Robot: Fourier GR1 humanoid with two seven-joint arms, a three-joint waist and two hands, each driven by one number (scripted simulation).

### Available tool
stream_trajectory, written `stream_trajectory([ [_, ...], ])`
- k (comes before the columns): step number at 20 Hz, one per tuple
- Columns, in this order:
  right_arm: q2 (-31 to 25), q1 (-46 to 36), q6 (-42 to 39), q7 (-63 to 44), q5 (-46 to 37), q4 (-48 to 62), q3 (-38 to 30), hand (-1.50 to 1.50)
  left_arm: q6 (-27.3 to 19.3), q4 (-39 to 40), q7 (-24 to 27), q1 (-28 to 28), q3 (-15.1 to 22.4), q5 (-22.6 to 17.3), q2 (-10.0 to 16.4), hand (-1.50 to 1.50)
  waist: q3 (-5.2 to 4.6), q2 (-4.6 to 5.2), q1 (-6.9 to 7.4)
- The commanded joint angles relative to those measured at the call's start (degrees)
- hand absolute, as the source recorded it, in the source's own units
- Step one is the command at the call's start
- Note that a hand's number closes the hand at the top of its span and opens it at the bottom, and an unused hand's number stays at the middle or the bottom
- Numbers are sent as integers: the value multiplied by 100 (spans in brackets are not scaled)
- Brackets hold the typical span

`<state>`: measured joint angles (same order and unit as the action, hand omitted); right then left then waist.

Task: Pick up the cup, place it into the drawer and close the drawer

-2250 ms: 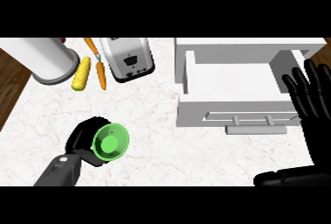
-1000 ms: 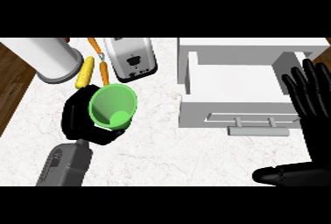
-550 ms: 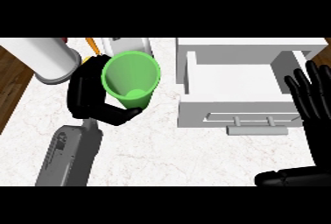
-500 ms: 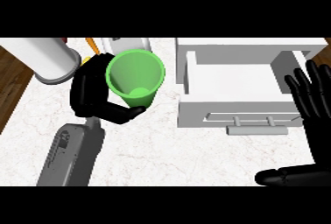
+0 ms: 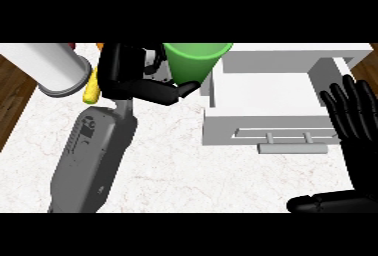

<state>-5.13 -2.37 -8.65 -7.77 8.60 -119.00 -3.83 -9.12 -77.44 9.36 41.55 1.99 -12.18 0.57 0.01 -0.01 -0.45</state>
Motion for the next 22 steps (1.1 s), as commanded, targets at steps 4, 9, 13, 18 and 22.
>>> stream_trajectory([
  [4, -154, -101, -147, 59, 183, 284, -261, -150, -184, 959, -272, 1113, -85, 49, 8, 150, 1, 9, -13],
  [9, -98, -396, 105, -389, 142, -108, -126, -150, -567, 1879, -17, 1629, 184, 107, -55, 150, -1, 14, -43],
  [13, -253, -305, -45, -343, 219, -98, -285, -150, -984, 2434, 145, 1950, 528, -361, -57, 150, -1, 15, -76],
  [18, -162, -512, -20, -377, 274, 57, -173, -150, -1164, 3523, 998, 2248, 1019, -886, -57, 150, 0, 45, -172],
  [22, 2, -286, 18, -60, 47, 205, -71, -150, -1426, 3932, 827, 2781, 1112, -1182, -57, 150, 1, 34, -142],
])
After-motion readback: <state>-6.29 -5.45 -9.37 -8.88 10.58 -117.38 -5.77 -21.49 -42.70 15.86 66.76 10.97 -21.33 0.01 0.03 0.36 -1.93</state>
